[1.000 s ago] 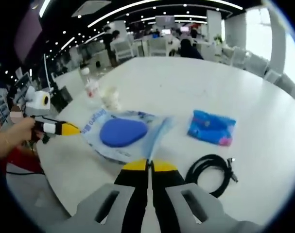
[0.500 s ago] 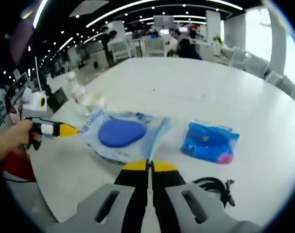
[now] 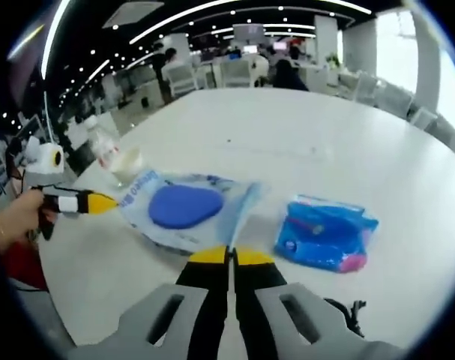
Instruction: Arrange the tabletop items into an orderly group along one side of the table until the central work area is clear of visible clutter.
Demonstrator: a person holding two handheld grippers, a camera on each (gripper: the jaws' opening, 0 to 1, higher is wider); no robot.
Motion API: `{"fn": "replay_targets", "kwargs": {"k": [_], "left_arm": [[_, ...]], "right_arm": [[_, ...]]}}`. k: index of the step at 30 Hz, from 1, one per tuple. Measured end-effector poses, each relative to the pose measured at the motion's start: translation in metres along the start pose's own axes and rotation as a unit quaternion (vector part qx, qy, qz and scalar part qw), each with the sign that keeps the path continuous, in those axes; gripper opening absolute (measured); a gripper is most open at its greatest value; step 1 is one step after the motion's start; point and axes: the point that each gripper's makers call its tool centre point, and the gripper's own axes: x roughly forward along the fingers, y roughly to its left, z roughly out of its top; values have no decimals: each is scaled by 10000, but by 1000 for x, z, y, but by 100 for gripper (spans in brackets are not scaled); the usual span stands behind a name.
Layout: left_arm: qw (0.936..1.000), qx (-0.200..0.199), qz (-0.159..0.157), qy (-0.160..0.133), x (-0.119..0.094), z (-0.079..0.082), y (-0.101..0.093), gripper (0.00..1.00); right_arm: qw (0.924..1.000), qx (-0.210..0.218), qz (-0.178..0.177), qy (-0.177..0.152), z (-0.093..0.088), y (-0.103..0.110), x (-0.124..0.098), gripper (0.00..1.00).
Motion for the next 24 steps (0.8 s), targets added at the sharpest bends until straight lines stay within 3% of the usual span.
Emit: {"fn": "replay_targets", "kwargs": {"k": [14, 16, 24], "left_arm": [[9986, -345, 250, -306, 22, 7, 16, 0], [9982, -223, 349, -443, 24, 10, 18, 0], [9982, -221, 425, -373, 31, 3, 18, 0]], "right_arm": [[9996, 89, -10, -265, 5, -13, 26, 1], [9994, 157, 20, -298, 4, -14, 30, 1], [9995, 161, -112, -244, -5, -21, 38, 1]]}}
